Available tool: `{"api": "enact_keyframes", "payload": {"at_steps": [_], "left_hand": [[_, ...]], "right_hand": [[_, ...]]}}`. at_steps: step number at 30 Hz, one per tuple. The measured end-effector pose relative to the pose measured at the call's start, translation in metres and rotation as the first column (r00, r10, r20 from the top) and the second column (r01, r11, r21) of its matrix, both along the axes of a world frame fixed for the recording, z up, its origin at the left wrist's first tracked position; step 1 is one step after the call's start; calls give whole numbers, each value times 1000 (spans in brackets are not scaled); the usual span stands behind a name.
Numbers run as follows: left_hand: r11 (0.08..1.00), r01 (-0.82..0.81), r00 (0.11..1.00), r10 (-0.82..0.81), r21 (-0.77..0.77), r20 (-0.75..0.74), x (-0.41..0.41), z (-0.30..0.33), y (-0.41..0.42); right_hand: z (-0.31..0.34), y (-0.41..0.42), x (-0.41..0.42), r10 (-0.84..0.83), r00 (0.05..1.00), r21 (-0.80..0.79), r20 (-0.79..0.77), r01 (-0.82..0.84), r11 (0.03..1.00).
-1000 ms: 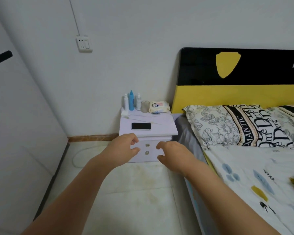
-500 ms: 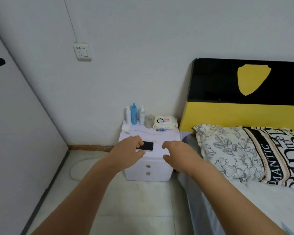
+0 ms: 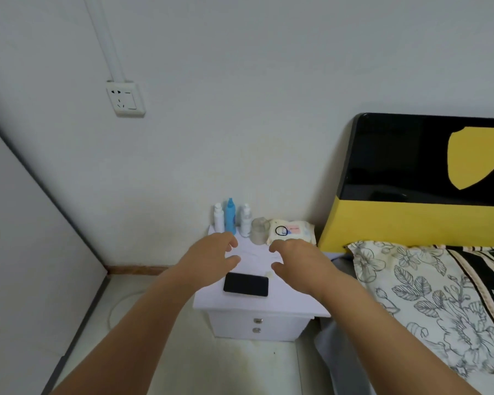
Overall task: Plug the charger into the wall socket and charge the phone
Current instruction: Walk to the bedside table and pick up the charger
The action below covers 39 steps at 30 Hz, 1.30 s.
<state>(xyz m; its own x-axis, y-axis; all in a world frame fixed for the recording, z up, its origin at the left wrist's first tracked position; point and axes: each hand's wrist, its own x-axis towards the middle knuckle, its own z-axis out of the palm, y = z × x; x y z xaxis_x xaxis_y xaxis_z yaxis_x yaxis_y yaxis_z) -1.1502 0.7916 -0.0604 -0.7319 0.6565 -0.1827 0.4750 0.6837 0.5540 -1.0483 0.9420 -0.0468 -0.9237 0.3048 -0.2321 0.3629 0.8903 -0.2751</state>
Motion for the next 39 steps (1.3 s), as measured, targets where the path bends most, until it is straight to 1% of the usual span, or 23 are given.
{"api": "enact_keyframes", "payload": {"at_steps": [5,11,20,25,31,39], "left_hand": [[1000,-6,999,7,-11,47,-53,-10,14],[997,-27,996,33,-70,83,-99,-33,28],[980,-117,985,135,-158,110,-154,-74,53],[971,-162,972,188,-178,140,-174,-102,60],[958,-181,959,222,-221,179,-195,-139,48],[938,-185,927,265,-293,266,-226,-205,37]], "right_hand": [[-9,13,-51,-30,999,-35,-39,28,999],[-29,30,-99,-10,999,-75,46,13,997],[-68,66,-172,119,980,-109,160,-102,989],[-96,79,-206,171,962,-126,215,-146,981],[-137,75,-235,224,942,-167,248,-186,968],[-204,62,-269,197,928,-157,317,-153,976]]}}
